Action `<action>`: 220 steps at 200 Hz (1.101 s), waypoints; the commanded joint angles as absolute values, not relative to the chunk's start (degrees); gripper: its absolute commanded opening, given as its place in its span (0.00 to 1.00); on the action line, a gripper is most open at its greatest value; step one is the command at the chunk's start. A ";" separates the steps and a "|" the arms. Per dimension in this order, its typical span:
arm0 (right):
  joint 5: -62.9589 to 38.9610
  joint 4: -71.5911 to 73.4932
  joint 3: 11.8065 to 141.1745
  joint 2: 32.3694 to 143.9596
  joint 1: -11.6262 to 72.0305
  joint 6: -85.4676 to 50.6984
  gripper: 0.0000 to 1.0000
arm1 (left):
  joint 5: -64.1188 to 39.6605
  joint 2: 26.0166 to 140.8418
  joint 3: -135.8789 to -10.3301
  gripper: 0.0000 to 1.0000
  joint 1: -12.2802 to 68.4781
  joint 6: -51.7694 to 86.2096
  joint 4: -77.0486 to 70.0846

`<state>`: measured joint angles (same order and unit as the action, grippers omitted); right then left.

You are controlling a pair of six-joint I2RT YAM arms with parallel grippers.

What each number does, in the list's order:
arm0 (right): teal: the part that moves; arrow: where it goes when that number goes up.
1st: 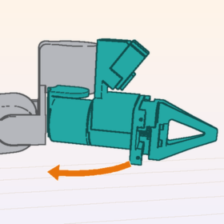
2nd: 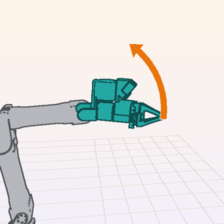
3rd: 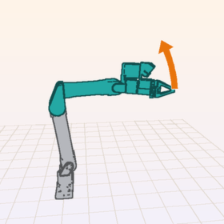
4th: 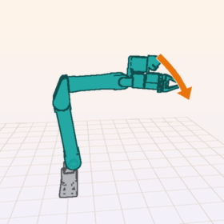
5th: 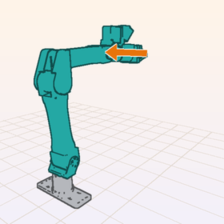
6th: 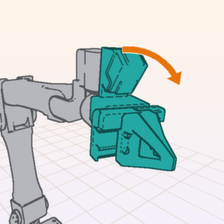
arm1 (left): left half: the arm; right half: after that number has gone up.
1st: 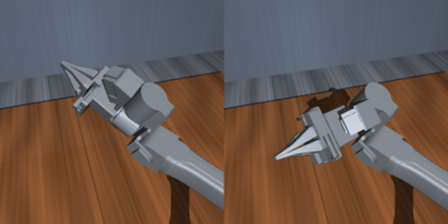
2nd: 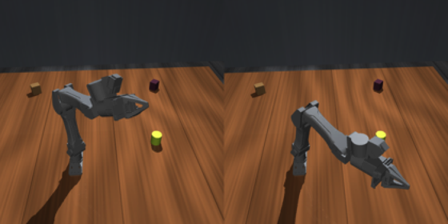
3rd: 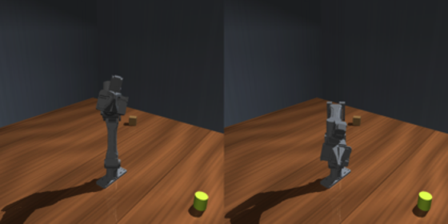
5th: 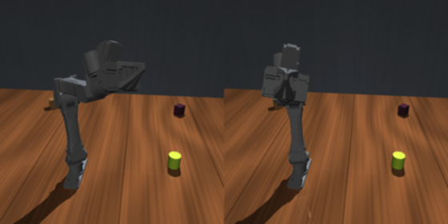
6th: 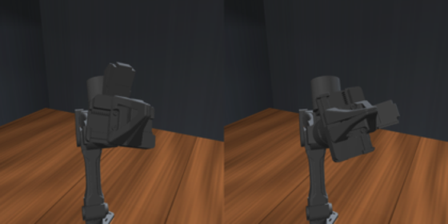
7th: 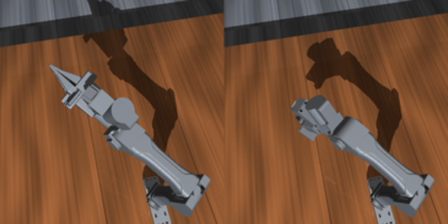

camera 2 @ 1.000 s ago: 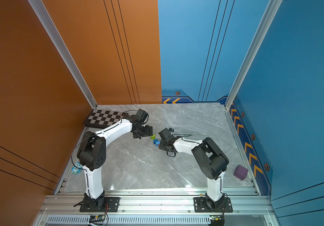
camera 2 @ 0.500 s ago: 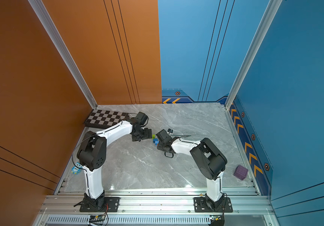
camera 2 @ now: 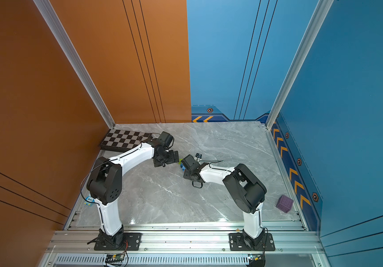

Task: Assemble the letter v with lego
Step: Assemble the lego brick with the lego brick.

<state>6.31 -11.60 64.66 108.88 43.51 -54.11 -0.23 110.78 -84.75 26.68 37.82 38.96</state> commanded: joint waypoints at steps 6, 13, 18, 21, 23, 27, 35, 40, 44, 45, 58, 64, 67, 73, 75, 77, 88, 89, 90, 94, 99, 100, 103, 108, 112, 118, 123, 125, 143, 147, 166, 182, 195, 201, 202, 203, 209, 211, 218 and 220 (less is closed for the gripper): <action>8.70 -14.80 65.40 110.86 43.37 -55.67 0.10 | 1.19 110.44 -84.89 1.00 26.45 38.00 39.79; 8.63 -14.77 65.43 110.99 43.41 -55.81 0.10 | 1.41 110.52 -85.22 0.99 26.53 37.11 39.81; 8.52 -14.83 65.54 111.16 43.34 -55.77 0.10 | 1.84 110.55 -85.53 0.98 26.54 36.15 39.84; 8.38 -14.82 65.55 111.25 43.35 -55.81 0.10 | 1.94 110.56 -85.71 0.98 26.54 35.37 39.83; 8.42 -14.78 65.61 111.26 43.38 -55.81 0.10 | 2.05 110.52 -85.87 0.97 26.54 34.64 39.84; 8.35 -14.77 65.64 111.29 43.42 -55.73 0.10 | 2.31 110.53 -86.17 0.97 26.47 33.07 39.90; 8.20 -14.85 65.90 111.46 43.26 -55.72 0.10 | 3.20 110.48 -87.09 0.96 26.41 29.26 39.89; 8.10 -14.79 65.90 111.52 43.30 -55.66 0.10 | 3.85 110.39 -87.69 0.96 26.38 26.18 39.80; 8.03 -14.77 65.92 111.52 43.22 -55.63 0.10 | 4.32 110.35 -88.34 0.96 26.44 23.73 39.81; 8.01 -14.77 65.92 111.53 43.19 -55.54 0.10 | 4.45 110.32 -88.51 0.96 26.41 22.76 39.81; 7.55 -14.78 65.95 111.54 42.95 -54.73 0.10 | 6.25 110.27 -90.11 0.96 25.96 13.64 39.72; 7.20 -14.57 65.93 111.47 42.81 -54.08 0.10 | 6.54 110.35 -90.98 0.96 25.57 9.67 39.67; 6.87 -14.44 65.92 111.49 42.70 -53.69 0.10 | 6.58 110.45 -91.38 0.96 25.31 7.62 39.69; 6.62 -14.56 65.93 111.40 42.46 -53.06 0.10 | 6.07 110.65 -92.10 0.96 24.87 4.04 39.65; 6.65 -14.58 65.92 111.33 42.41 -52.98 0.10 | 5.63 110.61 -92.28 0.96 24.65 2.72 39.64; 6.54 -14.59 65.92 111.29 42.35 -52.88 0.10 | 4.99 110.60 -92.39 0.96 24.47 1.45 39.49; 5.88 -14.10 65.61 110.88 41.78 -51.87 0.10 | -0.84 110.81 -92.46 0.97 23.77 -7.13 39.09; 5.80 -14.08 65.59 110.90 41.72 -51.73 0.10 | -1.08 110.82 -92.46 0.97 23.70 -7.69 39.10; 5.75 -14.11 65.58 110.82 41.73 -51.62 0.10 | -1.51 110.87 -92.42 0.97 23.63 -8.68 39.06; 5.51 -14.12 65.57 110.73 41.49 -51.24 0.10 | -2.48 111.00 -92.33 0.97 23.45 -11.19 38.95; 5.33 -14.11 65.57 110.59 41.36 -51.08 0.10 | -3.18 111.16 -92.29 0.97 23.25 -14.24 38.72; 5.30 -14.09 65.57 110.58 41.33 -51.03 0.10 | -3.35 111.17 -92.29 0.97 23.23 -14.50 38.74; 5.16 -14.08 65.57 110.48 41.27 -50.82 0.10 | -3.85 111.18 -92.29 0.97 23.13 -16.19 38.76; 4.70 -14.14 65.62 110.44 41.16 -50.26 0.10 | -5.09 111.17 -92.16 0.98 22.87 -18.47 38.49; 4.50 -14.11 65.65 110.41 41.09 -49.84 0.10 | -6.35 111.01 -91.84 0.99 22.62 -20.52 38.11; 4.25 -14.14 65.72 110.29 40.96 -49.37 0.10 | -8.19 110.87 -91.25 1.00 22.34 -23.56 37.45; 3.94 -14.10 65.71 110.28 40.88 -49.02 0.10 | -9.53 110.65 -90.93 1.00 22.16 -25.70 37.20; 3.73 -14.03 65.78 110.30 40.76 -48.88 0.10 | -10.14 110.63 -90.78 1.00 22.08 -26.88 37.12; 2.69 -14.08 66.01 110.39 40.63 -47.85 0.10 | -13.55 110.74 -90.27 1.00 21.67 -34.25 36.93; 2.45 -14.09 66.01 110.31 40.61 -47.88 0.10 | -13.66 110.87 -90.34 1.00 21.56 -35.14 36.98; 2.48 -14.25 66.17 109.97 40.61 -47.91 0.10 | -13.89 111.02 -90.50 1.00 21.18 -37.95 37.02; 2.61 -14.33 66.14 109.85 40.60 -48.12 0.10 | -18.75 108.99 -87.50 1.00 21.00 -45.28 37.08; 2.92 -14.47 66.06 109.70 40.61 -48.43 0.10 | -21.52 107.86 -85.01 1.00 21.26 -51.77 37.07; 3.20 -14.57 66.04 109.74 40.61 -48.51 0.10 | -21.96 107.67 -84.29 0.99 21.56 -53.84 37.02; 3.23 -14.58 66.02 109.76 40.61 -48.56 0.10 | -22.05 107.67 -84.20 0.99 21.64 -54.16 37.01; 3.24 -14.63 66.06 109.72 40.61 -48.63 0.10 | -22.10 107.62 -84.11 0.99 21.67 -54.46 37.01; 3.36 -14.77 66.02 109.71 40.61 -48.73 0.10 | -22.27 107.72 -83.79 0.99 21.99 -55.74 37.10; 3.35 -14.77 66.01 109.69 40.63 -48.77 0.10 | -22.31 107.75 -83.70 0.99 22.09 -56.14 37.07; 3.34 -14.87 66.01 109.77 40.61 -48.99 0.10 | -22.72 107.99 -83.51 0.99 22.23 -56.60 37.08; 3.32 -14.88 65.94 109.73 39.73 -49.03 0.10 | -22.84 108.05 -83.57 0.99 22.23 -56.60 37.04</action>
<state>3.22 -11.55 65.69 109.56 40.80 -49.30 -17.32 109.71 -85.10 21.80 -46.35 36.21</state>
